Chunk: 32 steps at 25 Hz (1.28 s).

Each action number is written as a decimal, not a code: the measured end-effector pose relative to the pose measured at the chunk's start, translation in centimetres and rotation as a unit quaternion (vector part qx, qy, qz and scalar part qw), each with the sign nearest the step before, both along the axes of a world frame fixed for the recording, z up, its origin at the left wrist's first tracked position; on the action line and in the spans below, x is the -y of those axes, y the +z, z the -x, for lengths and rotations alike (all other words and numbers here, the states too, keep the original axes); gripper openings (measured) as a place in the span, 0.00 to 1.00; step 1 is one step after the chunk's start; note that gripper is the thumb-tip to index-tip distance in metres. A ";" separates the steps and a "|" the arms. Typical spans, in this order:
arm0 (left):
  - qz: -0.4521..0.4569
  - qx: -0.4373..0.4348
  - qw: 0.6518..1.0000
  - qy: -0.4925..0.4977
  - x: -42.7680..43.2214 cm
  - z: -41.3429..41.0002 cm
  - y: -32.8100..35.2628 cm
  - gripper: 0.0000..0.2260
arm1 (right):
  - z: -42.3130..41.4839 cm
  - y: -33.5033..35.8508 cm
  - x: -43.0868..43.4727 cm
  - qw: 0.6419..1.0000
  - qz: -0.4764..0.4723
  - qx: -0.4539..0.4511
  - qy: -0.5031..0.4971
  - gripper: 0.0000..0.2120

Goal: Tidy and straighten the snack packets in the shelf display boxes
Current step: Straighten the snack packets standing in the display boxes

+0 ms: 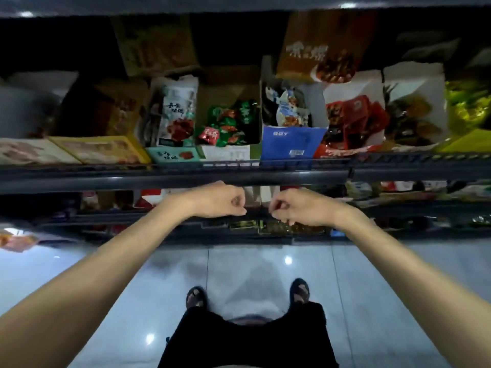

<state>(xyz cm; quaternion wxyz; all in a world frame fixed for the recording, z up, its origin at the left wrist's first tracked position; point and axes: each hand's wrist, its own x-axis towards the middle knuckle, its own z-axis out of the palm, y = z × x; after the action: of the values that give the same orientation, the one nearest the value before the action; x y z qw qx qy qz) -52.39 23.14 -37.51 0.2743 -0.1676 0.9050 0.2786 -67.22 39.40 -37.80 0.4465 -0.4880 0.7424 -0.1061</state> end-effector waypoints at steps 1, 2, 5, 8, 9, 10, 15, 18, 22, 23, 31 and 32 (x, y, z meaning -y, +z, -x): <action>0.004 -0.005 1.000 0.015 0.2 -0.5 -1.1 0.10 | -0.6 -1.0 0.5 1.000 -0.001 -0.018 0.014 0.06; 0.001 -0.013 0.999 0.032 0.3 -0.8 -2.5 0.11 | -1.0 -2.2 1.0 0.999 -0.002 -0.040 0.032 0.06; -0.010 -0.044 0.996 0.083 -0.1 -0.6 -9.4 0.11 | -0.5 -8.7 2.4 0.990 -0.008 -0.114 0.088 0.05; 0.004 -0.069 0.991 0.111 0.0 0.2 -20.0 0.10 | 0.7 -18.8 3.7 0.977 0.003 -0.179 0.120 0.04; 0.008 -0.074 0.990 0.120 0.1 0.5 -23.3 0.10 | 1.2 -22.0 4.1 0.975 0.011 -0.183 0.127 0.03; 0.014 -0.077 0.989 0.124 0.4 0.8 -26.2 0.10 | 1.7 -25.0 4.5 0.976 0.016 -0.170 0.134 0.03; 0.034 -0.118 0.982 0.140 2.1 1.4 -35.3 0.12 | 3.2 -35.9 6.3 0.985 0.014 -0.049 0.165 0.04; 0.074 -0.124 0.984 0.104 2.0 1.0 -39.0 0.12 | 3.4 -39.9 6.8 0.982 0.036 -0.053 0.180 0.05; 0.099 -0.143 0.980 0.097 2.1 0.2 -42.0 0.13 | 2.6 -41.9 7.5 0.978 0.065 -0.090 0.174 0.06; 0.108 -0.148 0.978 0.102 2.2 0.0 -42.5 0.13 | 2.1 -42.1 7.6 0.975 0.079 -0.112 0.173 0.06; 0.114 -0.247 0.950 0.155 1.1 -3.8 -41.7 0.11 | -2.5 -40.7 5.2 0.958 0.170 -0.197 0.119 0.03; 0.116 -0.265 0.942 0.168 0.8 -4.4 -41.3 0.10 | -3.0 -40.2 4.7 0.957 0.184 -0.200 0.106 0.03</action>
<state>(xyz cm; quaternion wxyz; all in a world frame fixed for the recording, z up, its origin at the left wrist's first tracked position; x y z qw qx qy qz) -48.02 22.35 -78.85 -0.0479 -0.2674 0.9298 0.2482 -64.24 34.74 -78.03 0.2004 -0.6485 0.7284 -0.0933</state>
